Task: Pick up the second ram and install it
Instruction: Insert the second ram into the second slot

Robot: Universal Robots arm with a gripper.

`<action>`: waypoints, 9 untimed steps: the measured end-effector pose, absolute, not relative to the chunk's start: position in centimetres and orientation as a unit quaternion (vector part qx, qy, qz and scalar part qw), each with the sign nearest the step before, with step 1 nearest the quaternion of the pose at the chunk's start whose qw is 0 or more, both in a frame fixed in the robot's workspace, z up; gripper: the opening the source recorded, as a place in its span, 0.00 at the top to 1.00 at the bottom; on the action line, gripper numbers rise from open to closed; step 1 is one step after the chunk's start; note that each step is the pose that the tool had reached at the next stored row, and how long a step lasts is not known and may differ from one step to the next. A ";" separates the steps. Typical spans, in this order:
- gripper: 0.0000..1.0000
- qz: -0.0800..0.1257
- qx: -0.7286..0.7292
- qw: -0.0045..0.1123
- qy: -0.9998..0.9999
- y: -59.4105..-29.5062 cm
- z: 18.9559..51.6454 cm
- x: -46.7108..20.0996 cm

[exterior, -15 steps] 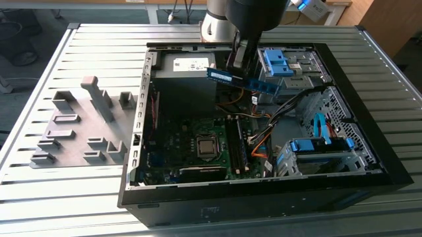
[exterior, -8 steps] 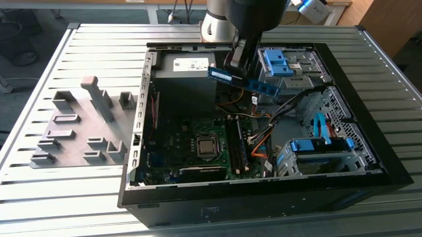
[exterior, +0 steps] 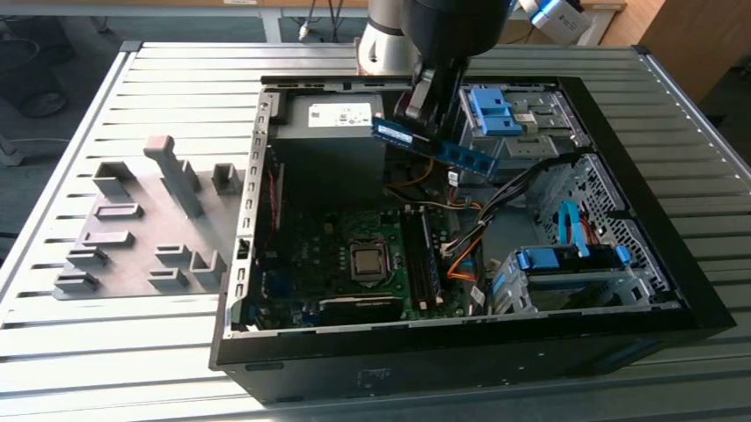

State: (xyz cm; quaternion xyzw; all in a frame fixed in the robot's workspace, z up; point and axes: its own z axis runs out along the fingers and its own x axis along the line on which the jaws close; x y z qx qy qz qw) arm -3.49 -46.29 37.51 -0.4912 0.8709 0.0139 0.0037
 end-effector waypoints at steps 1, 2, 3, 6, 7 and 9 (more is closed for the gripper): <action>0.86 0.014 -0.488 0.004 0.873 -46.3 37.5 -3.5; 0.86 0.014 -0.485 0.004 0.874 -46.3 37.5 -3.5; 0.86 0.014 -0.482 0.004 0.876 -46.3 37.5 -3.5; 0.86 0.014 -0.473 0.004 0.881 -46.3 37.5 -3.5; 0.86 0.014 -0.470 0.004 0.882 -46.3 37.5 -3.5; 0.86 0.014 -0.465 0.004 0.885 -46.3 37.5 -3.5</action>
